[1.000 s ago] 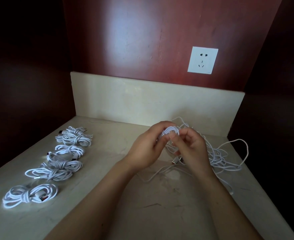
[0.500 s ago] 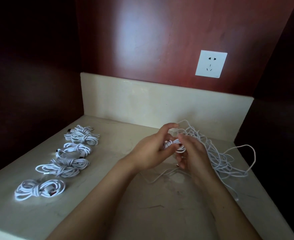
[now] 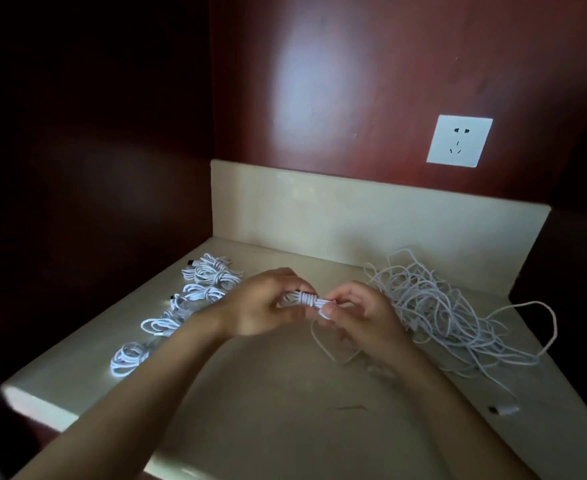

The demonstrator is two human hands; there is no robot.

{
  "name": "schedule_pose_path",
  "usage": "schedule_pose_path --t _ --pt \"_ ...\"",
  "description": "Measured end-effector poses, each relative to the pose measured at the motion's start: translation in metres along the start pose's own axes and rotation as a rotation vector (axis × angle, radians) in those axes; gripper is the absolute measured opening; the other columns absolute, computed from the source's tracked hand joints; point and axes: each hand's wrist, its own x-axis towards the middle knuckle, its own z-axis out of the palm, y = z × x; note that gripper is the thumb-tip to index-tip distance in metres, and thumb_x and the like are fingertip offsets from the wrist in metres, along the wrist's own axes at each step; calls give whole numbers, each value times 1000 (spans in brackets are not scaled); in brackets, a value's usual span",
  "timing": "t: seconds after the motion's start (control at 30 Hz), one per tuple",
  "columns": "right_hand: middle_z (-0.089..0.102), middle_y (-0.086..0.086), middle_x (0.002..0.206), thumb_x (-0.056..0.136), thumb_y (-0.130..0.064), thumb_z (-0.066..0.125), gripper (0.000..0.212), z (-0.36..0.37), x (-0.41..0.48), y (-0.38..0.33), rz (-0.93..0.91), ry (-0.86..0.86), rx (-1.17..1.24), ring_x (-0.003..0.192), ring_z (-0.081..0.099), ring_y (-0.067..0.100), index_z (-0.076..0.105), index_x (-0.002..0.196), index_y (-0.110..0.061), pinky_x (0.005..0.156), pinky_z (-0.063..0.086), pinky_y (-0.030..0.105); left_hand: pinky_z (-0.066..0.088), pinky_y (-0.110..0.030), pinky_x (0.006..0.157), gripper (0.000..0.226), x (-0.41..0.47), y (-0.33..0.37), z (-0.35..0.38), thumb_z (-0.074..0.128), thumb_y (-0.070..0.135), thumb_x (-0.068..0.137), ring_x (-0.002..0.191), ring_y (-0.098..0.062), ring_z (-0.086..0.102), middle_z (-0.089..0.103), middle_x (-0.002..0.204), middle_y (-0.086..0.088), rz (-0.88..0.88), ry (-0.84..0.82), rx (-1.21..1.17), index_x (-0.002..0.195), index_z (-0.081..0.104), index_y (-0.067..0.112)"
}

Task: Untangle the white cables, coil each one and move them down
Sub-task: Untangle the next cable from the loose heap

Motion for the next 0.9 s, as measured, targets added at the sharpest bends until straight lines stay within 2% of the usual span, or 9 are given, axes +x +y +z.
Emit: schedule_pose_path --t 0.07,0.13,0.2,0.3,0.37,0.47,0.67,0.8,0.9 --pt "72 0 86 82 -8 73 16 9 15 -1 -95 12 -166 66 70 17 68 81 -23 58 57 36 47 -35 88 32 -1 -16 -9 60 47 88 98 -7 57 61 103 11 23 20 94 117 65 35" --pt "72 -8 83 75 -12 73 15 19 32 -2 -183 27 -309 76 70 11 70 79 -26 71 58 37 45 -35 89 36 1 -31 -16 57 49 86 101 -9 55 61 106 12 13 70 171 119 63 35" --pt "72 -8 83 73 -11 70 14 29 48 -1 -262 33 -426 79 69 11 70 78 -24 73 56 37 43 -35 90 34 6 -45 -21 58 48 86 101 -11 54 61 106 12 -14 111 238 118 63 37" --pt "68 -4 85 74 -9 69 12 45 69 5 -323 0 -634 79 65 22 69 78 -20 69 51 34 40 -33 87 29 15 -65 -22 66 38 87 101 -15 54 62 106 10 -54 115 311 116 65 37" --pt "64 -1 93 80 -10 67 9 54 77 7 -291 -35 -744 83 63 26 69 82 -19 68 45 32 35 -30 86 29 20 -75 -18 68 35 87 104 -17 52 61 107 8 -95 92 336 116 64 37" --pt "61 1 102 89 -17 59 7 60 87 8 -219 -104 -861 91 61 27 66 90 -19 73 44 33 29 -29 84 29 27 -86 -12 66 32 89 108 -18 49 60 111 5 -177 54 352 118 63 35" --pt "63 0 108 86 -9 53 27 69 101 19 -94 -175 -1093 103 61 28 68 103 -23 79 47 33 39 -36 94 30 37 -98 0 57 25 92 111 -21 50 58 113 0 -278 -83 392 120 62 32" --pt "64 1 120 93 -18 48 33 63 96 18 -59 -244 -1034 113 58 26 67 118 -28 90 47 34 42 -36 96 34 45 -94 -5 56 28 94 117 -22 52 58 122 0 -312 -178 468 127 60 33" --pt "64 -3 124 95 -19 46 34 42 79 11 -106 -193 -1010 114 58 21 66 122 -29 90 45 32 39 -33 100 43 51 -77 -8 59 27 93 122 -21 48 55 129 0 -294 -125 421 136 54 31"
